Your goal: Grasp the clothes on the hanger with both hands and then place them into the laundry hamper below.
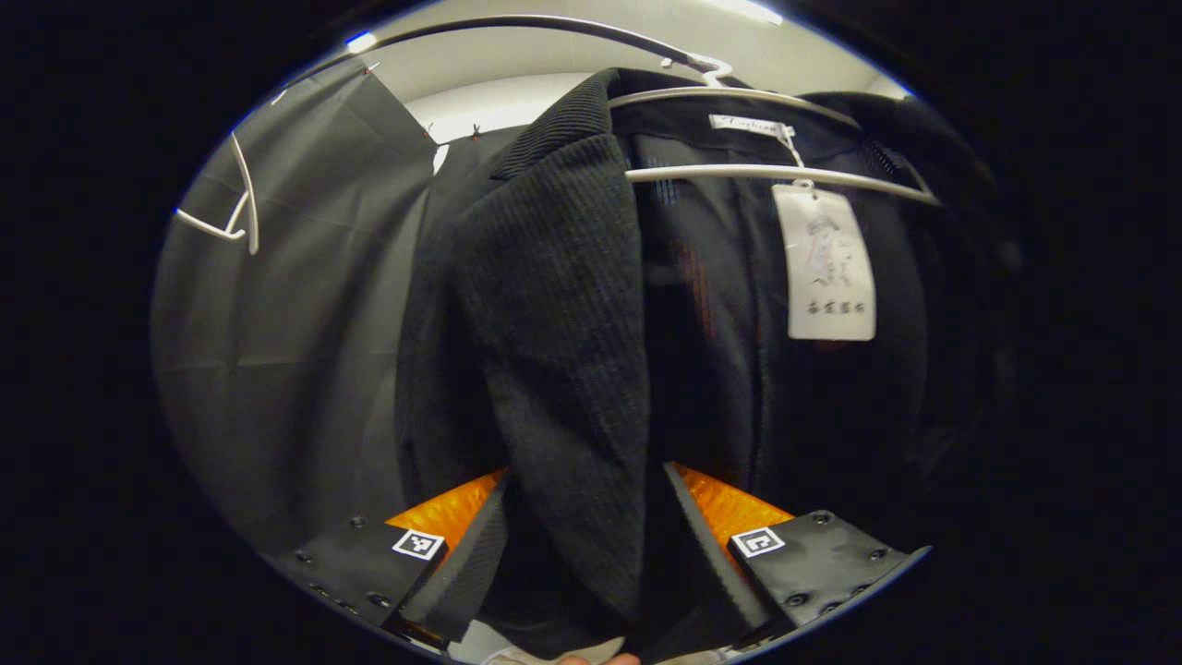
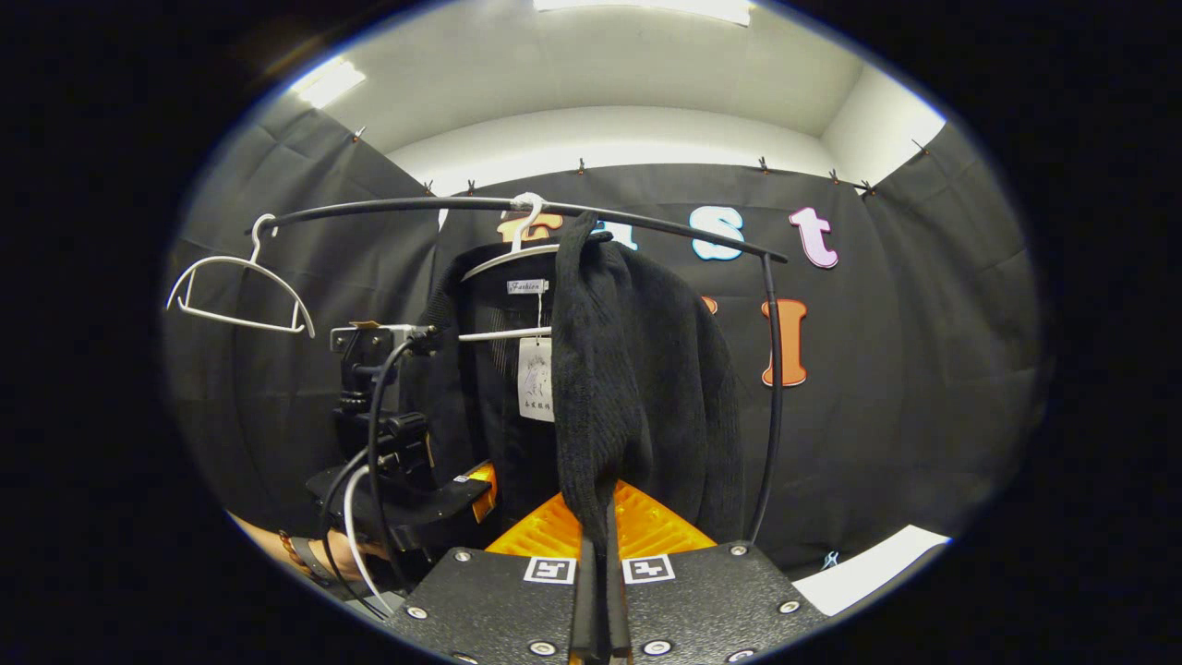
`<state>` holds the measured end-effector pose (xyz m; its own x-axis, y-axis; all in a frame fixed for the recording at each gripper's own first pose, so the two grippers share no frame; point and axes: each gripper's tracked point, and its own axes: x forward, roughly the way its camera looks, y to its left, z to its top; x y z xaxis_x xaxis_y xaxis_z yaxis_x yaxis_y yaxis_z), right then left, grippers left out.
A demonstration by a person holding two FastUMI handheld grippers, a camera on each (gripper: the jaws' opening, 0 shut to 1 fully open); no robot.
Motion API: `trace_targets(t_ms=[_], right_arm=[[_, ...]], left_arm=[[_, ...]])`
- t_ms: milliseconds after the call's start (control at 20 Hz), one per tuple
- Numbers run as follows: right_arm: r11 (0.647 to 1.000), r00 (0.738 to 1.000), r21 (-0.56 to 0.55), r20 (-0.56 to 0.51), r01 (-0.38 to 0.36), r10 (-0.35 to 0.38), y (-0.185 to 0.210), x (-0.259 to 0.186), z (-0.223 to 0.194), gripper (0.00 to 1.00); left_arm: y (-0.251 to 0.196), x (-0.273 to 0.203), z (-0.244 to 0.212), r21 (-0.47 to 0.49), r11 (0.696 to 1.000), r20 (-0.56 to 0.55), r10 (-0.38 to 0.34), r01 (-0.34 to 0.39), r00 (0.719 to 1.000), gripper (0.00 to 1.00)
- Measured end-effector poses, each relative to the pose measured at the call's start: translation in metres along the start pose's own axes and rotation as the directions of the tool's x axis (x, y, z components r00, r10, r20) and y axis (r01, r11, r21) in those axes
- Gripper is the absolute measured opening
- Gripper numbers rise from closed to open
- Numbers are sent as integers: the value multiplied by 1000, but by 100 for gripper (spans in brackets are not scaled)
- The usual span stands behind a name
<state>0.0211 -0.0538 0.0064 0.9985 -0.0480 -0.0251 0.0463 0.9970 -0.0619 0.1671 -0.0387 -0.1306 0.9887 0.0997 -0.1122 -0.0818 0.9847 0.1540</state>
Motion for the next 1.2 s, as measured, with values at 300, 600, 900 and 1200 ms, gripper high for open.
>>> trace_targets(t_ms=[300, 600, 900, 1200], right_arm=[[1000, 1000, -2, 2, 11, -11, -7, 1, -2, 5], [1000, 1000, -5, 18, 16, -15, -4, 2, -11, 4], [998, 997, -63, 82, 11, -6, 3, -5, 6, 1], [988, 980, -135, 189, 82, -56, -25, -9, 53, 0]], left_arm=[[35, 0, -4, -41, 999, -32, -17, 15, 999, 34], [48, -48, 16, -151, 986, -51, -80, 71, 995, 10], [63, -94, 65, -149, 988, 9, -50, 51, 999, 10], [87, -106, 81, -185, 983, 45, -14, 22, 999, 10]])
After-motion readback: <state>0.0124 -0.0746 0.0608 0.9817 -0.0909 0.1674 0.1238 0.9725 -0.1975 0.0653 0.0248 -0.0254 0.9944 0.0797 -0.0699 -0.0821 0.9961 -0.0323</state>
